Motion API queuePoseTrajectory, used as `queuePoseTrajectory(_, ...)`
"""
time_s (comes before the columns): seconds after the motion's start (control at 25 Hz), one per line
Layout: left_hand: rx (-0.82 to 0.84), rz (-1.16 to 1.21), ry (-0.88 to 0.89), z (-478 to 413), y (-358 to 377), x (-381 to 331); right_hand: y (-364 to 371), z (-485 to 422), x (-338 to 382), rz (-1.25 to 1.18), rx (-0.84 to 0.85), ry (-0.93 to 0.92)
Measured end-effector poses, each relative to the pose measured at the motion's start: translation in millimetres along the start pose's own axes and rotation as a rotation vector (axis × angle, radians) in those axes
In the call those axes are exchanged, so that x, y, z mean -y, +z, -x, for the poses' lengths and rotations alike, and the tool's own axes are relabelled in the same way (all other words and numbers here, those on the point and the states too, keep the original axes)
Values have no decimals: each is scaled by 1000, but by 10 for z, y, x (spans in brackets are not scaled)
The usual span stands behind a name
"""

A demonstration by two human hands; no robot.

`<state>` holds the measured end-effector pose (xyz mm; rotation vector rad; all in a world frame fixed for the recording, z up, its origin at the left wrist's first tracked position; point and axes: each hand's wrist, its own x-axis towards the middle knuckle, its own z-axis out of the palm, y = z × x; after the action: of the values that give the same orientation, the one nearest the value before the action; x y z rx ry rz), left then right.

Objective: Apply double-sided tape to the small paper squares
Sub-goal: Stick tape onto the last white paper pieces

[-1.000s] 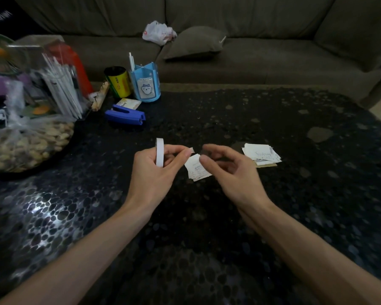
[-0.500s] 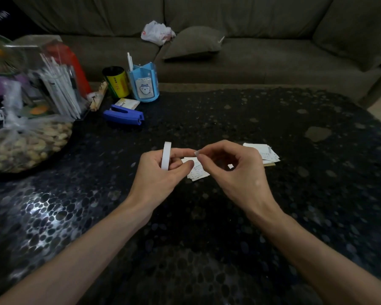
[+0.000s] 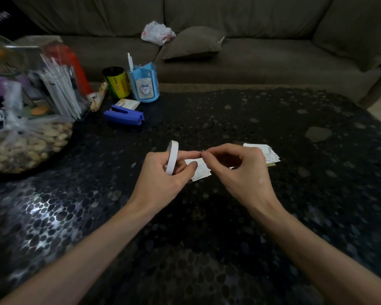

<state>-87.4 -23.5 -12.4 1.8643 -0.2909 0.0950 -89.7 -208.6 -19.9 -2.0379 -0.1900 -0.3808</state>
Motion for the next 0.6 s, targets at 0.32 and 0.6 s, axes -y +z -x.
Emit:
queuePoseTrajectory(0.32,-7,-22,41,6,29,53,-16,-23,4,-56,7,38)
queuePoseTrajectory(0.6,1,-10,50,2,5,46,-62,-24,34,-86,34,5)
